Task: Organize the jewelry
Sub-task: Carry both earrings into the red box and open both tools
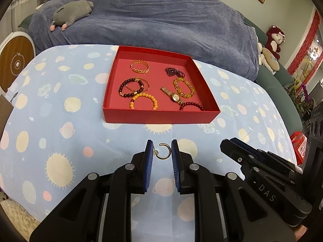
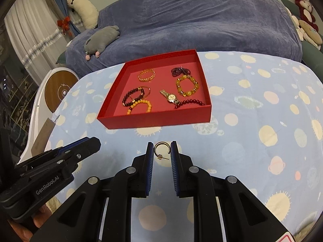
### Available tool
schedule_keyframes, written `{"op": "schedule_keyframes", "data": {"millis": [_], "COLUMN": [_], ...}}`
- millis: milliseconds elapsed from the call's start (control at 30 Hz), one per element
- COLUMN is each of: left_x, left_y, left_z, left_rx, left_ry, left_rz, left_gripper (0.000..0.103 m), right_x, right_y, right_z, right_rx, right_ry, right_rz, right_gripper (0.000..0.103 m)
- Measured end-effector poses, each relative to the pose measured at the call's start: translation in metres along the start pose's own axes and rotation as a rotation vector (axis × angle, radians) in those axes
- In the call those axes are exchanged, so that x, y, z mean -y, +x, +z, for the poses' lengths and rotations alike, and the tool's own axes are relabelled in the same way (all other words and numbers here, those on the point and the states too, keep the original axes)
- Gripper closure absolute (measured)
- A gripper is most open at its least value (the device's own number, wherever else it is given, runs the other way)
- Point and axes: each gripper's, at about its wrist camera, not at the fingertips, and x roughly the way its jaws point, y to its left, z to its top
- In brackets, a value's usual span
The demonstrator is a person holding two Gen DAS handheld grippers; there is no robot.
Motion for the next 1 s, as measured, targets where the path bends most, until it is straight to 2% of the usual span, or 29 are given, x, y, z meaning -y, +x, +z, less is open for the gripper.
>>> {"op": "schedule_keyframes", "data": {"millis": [333,600,1000], "left_x": [0.007,0.003,-0.007], "left_y": [0.020,0.055,0.108], "left_z": [0.056,0.091,0.126], "left_rx": [0.054,0.054,0.034], "left_ry": [0.008,0.010,0.015], "left_rz": [-0.030,0.006,0.041], "left_gripper": [0.085,0.085,0.085], "right_x": [0.000,0.004,0.007], "right_y": [0.024,0.058,0.106], "right_z": [0.055,0.091,0.125], "right_rx": [0.038,0.035,0.021], "right_ry": [-0.013,-0.024,-0.027], "right_rz": [0.016,0.002,-0.005], "right_gripper": [0.087,0.087,0.087]}}
